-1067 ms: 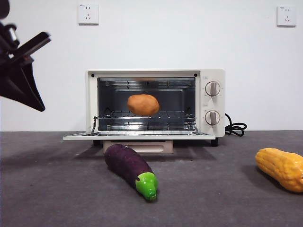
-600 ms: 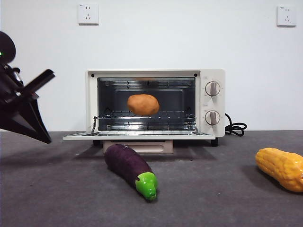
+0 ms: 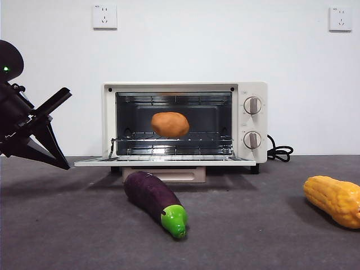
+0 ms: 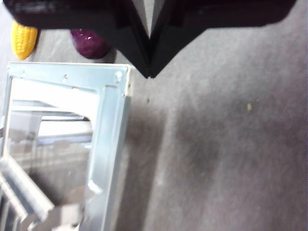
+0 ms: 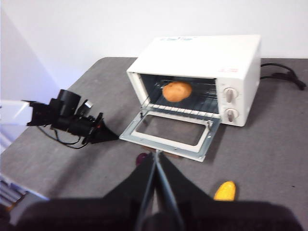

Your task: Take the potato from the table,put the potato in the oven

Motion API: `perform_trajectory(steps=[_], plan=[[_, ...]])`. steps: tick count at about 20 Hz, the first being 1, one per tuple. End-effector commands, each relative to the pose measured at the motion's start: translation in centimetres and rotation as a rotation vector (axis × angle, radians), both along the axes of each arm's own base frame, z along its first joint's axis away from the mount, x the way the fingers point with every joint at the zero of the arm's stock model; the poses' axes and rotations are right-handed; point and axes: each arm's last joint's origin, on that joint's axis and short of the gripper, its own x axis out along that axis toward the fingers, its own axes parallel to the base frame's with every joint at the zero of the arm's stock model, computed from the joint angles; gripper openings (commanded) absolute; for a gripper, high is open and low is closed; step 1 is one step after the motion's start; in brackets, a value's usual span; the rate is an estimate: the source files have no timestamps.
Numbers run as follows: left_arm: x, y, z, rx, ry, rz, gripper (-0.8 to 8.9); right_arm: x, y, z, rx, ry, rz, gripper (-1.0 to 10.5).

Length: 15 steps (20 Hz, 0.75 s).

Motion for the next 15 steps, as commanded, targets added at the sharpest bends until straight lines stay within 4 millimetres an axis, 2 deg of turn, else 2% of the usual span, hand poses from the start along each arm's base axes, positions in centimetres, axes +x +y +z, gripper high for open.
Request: perform_trajectory(steps=[1,15], plan=[[-0.1,-0.4,-1.0,0.013,0.039,0.008,-0.06,-0.1,-0.1,-0.2,-0.011,0.016,-0.022,0.0],[0.1,-1.9,-1.2,0.000,0.058,0.039,-0.06,0.0,-0.2,-0.2,-0.008,0.016,-0.035,0.0]])
